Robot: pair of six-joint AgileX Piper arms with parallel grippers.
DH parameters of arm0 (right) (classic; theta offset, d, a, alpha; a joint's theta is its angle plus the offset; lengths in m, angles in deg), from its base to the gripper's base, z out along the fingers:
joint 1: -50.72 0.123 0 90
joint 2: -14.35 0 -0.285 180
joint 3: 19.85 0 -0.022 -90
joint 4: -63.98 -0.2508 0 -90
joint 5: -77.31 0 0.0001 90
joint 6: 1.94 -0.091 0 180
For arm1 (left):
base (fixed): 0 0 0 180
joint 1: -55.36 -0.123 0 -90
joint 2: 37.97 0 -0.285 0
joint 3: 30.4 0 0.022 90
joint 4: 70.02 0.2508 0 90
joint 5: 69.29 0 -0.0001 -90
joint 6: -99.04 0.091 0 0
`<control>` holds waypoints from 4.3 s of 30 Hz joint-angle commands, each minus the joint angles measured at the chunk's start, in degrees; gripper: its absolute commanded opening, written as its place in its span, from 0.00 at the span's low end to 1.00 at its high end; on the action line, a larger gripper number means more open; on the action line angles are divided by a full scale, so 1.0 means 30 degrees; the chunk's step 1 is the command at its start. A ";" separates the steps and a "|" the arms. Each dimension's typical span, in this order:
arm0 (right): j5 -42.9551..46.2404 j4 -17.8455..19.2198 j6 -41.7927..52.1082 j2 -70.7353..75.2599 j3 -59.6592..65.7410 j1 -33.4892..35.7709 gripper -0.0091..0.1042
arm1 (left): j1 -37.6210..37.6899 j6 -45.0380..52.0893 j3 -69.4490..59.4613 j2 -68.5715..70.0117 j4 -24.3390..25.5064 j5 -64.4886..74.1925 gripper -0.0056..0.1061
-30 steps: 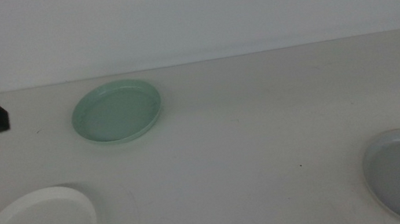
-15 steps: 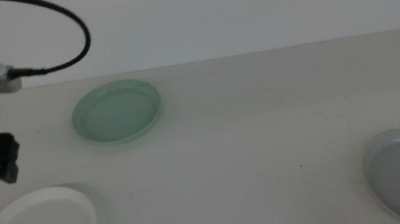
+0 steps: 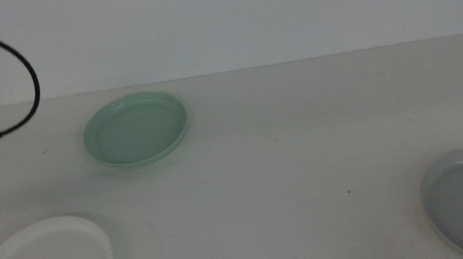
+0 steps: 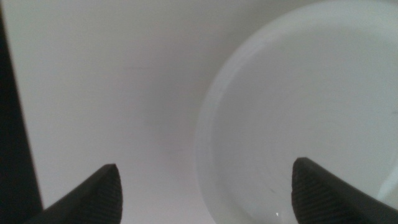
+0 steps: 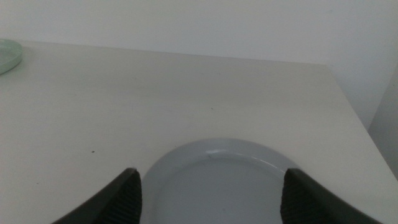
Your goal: Stack the three bowls on top of each other.
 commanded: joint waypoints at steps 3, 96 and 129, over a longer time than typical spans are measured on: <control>0.1470 0.0173 0.0232 0.0523 -0.0544 -0.0134 0.59 | -0.0469 0.1294 0.0600 -0.1207 -0.0944 -0.0946 0.99; 0.1465 0.0173 0.0232 0.0505 -0.0544 -0.0134 0.59 | 1.5304 -0.8299 0.2074 -0.4548 -0.7174 -0.6392 0.77; 0.1465 0.0173 0.0232 0.0505 -0.0544 -0.0134 0.59 | 0.8358 -1.2584 0.6627 -0.2440 0.3812 -0.8895 0.99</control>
